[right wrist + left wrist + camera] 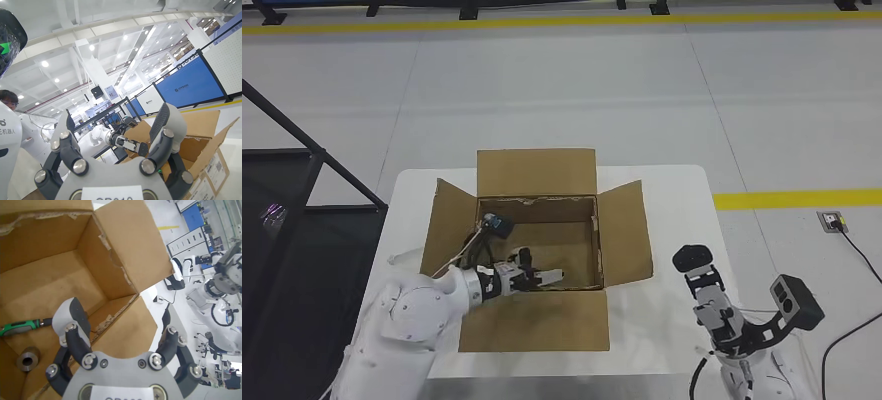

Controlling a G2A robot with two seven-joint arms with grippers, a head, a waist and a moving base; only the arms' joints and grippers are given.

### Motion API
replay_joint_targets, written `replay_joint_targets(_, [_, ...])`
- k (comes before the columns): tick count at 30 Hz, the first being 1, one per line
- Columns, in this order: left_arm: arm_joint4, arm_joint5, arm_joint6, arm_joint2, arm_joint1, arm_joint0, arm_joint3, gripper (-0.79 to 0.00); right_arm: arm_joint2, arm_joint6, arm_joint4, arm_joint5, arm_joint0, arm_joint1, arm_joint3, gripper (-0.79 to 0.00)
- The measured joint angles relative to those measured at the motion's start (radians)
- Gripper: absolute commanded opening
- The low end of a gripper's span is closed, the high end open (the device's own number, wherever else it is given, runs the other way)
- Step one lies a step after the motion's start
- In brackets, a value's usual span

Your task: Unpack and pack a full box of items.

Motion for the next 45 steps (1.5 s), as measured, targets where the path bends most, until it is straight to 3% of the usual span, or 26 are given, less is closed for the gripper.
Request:
replay_joint_targets(8, [-0.008,0.010,-0.084,0.178,-0.027,-0.143,0.181,0.000,-0.005,-0.006,0.005,0.000,-0.004,0.009,0.002,0.000])
replay_joint_targets(14, [-0.092,-0.016,-0.130,0.227,-0.037,-0.201,0.248,0.000,0.007,-0.057,-0.010,0.000,-0.046,0.016,-0.004,0.000])
replay_joint_targets(19, [-0.142,-0.040,-0.175,0.243,-0.037,-0.208,0.248,0.000,0.003,-0.085,-0.025,0.000,-0.053,0.022,-0.004,0.000])
replay_joint_targets(29, [-0.172,-0.040,-0.186,0.233,-0.023,-0.156,0.161,0.000,-0.036,-0.094,-0.031,0.000,-0.007,0.035,0.016,0.000])
replay_joint_targets(37, [-0.090,-0.011,-0.122,0.140,0.004,-0.086,0.071,0.000,-0.070,-0.080,-0.015,0.000,0.035,0.044,0.041,0.000])
replay_joint_targets(40, [-0.103,-0.021,-0.100,0.055,0.022,-0.031,0.015,0.000,-0.081,-0.076,-0.013,0.000,0.045,0.047,0.046,0.000])
replay_joint_targets(45, [-0.196,-0.074,-0.089,-0.155,0.056,0.121,-0.150,0.000,-0.089,-0.060,-0.033,0.000,0.053,0.053,0.022,0.000])
